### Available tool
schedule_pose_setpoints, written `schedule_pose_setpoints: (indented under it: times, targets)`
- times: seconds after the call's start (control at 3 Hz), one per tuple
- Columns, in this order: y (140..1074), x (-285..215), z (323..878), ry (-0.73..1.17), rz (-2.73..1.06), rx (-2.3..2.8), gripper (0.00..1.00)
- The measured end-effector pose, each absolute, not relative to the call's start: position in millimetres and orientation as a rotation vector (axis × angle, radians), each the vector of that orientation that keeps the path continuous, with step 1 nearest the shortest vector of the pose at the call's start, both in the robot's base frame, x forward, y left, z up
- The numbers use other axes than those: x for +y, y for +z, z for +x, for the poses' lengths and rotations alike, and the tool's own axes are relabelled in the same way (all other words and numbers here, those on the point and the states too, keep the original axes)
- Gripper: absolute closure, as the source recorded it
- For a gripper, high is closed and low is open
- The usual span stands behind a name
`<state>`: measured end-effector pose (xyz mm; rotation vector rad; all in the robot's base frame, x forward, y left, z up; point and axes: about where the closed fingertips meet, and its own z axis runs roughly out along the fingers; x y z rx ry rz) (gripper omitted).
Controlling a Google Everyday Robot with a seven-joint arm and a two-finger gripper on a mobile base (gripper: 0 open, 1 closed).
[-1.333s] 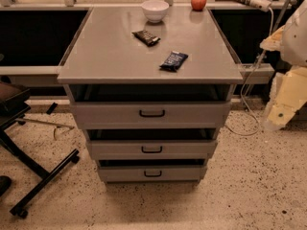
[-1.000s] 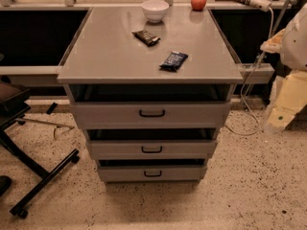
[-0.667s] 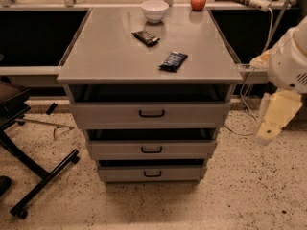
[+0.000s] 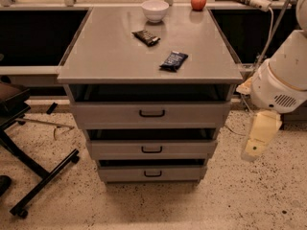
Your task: Open middle drawer
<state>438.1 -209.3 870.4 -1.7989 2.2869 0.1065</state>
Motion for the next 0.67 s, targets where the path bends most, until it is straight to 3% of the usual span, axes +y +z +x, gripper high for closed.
schedule_pose_setpoints:
  times: [0.67]
  targets:
    - [847.0, -213.7, 440.2, 0.114, -1.759, 2.264, 0.0]
